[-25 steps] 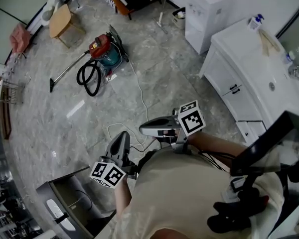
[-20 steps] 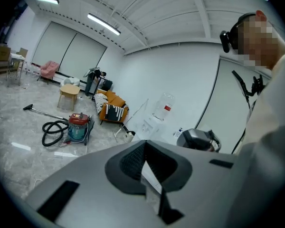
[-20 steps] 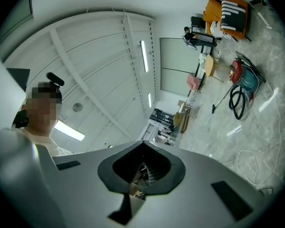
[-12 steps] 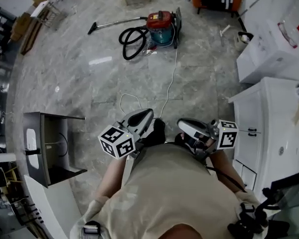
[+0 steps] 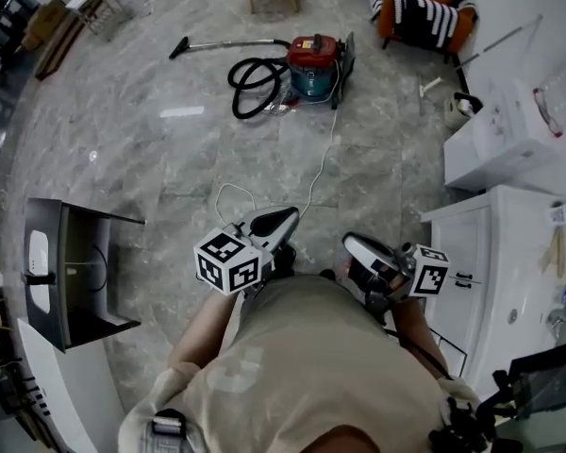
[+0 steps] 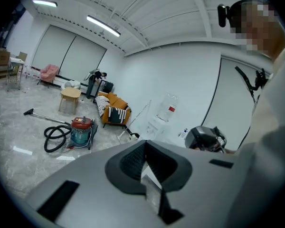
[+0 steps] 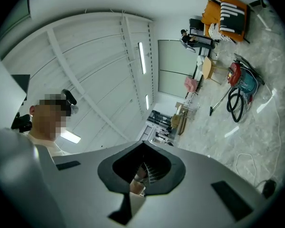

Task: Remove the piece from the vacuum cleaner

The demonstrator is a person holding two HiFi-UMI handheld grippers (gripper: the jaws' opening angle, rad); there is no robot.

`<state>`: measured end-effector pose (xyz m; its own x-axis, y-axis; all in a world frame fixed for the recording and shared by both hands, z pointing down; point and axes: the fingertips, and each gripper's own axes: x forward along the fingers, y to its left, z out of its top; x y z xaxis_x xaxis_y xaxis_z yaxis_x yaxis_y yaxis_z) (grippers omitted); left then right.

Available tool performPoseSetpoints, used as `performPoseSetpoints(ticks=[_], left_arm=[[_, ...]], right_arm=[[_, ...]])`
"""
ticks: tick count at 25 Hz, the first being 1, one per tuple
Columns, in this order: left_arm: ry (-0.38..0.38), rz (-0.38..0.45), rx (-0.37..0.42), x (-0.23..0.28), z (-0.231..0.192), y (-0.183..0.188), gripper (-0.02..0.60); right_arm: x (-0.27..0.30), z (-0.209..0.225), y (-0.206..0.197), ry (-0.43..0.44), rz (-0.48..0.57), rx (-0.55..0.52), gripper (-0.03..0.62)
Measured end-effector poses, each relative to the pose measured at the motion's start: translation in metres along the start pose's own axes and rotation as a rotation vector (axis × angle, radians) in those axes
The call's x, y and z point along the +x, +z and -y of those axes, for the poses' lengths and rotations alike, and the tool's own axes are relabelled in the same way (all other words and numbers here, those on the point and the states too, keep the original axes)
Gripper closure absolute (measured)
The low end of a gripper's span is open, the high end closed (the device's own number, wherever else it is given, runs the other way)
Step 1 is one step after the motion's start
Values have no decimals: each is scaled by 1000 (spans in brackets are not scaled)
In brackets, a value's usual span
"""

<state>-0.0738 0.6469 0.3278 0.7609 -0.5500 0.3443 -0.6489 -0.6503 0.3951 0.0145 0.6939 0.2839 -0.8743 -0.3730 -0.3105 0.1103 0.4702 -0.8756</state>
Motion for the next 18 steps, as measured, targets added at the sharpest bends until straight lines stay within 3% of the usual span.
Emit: performPoseSetpoints(ticks=[9,18], left_arm=[[-14,77,-49,-38,-89,30,577],[-86,106,-17,-65,-151,66,577]], right_arm=[[101,23,2,-40,-94,-61,591],[186,30,-1,-58,-142,-202,591]])
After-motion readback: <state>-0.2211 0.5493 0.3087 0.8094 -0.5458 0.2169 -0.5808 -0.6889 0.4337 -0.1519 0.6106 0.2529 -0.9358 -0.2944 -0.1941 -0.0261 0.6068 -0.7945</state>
